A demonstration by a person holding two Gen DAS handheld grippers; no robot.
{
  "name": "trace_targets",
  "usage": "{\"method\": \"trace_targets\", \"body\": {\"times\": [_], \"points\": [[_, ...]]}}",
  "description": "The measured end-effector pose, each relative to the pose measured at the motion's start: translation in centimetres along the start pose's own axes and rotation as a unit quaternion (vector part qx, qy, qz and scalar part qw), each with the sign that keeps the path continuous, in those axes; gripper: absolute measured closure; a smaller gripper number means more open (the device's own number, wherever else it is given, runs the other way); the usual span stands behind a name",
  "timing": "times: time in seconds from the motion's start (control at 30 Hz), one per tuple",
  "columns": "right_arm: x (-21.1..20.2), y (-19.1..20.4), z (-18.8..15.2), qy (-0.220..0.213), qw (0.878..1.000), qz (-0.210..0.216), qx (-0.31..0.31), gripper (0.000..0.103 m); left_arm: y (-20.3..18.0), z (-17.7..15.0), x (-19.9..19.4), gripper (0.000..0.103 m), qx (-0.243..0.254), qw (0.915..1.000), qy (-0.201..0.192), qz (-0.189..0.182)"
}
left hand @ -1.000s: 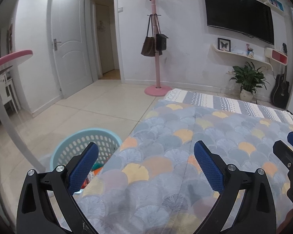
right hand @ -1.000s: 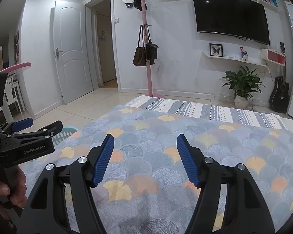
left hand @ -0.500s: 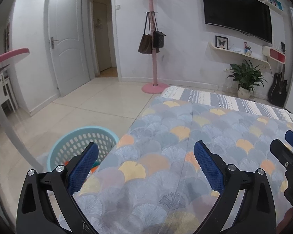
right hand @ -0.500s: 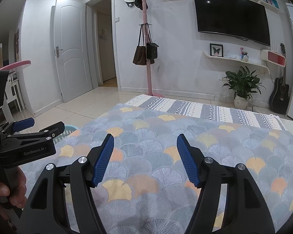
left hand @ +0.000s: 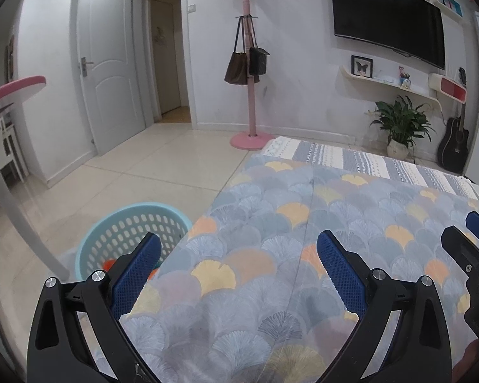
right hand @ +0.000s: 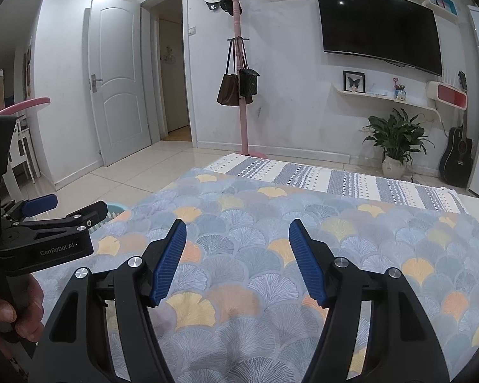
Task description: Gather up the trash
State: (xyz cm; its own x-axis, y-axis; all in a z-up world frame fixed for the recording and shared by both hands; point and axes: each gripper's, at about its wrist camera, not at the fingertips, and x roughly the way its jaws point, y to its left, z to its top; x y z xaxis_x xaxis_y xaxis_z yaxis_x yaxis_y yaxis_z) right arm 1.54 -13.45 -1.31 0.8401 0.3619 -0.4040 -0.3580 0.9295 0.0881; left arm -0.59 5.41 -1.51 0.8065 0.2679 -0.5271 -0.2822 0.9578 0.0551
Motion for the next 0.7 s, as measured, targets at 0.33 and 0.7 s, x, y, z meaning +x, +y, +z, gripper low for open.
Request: {"method": "trace_targets", "body": {"times": [0.33,0.7], "points": [[-0.05,-0.18,0.05,0.000,1.000,0.008,0.007,0.040,-0.14,-0.05,-0.03,0.008,0.001,1.0000,-0.002,0.002],[0.47,-0.55,-0.26,0.008,1.000,0.010,0.014,0.040,-0.20,-0.15,-0.23,0.008,0.002,1.0000,0.003,-0.002]]}}
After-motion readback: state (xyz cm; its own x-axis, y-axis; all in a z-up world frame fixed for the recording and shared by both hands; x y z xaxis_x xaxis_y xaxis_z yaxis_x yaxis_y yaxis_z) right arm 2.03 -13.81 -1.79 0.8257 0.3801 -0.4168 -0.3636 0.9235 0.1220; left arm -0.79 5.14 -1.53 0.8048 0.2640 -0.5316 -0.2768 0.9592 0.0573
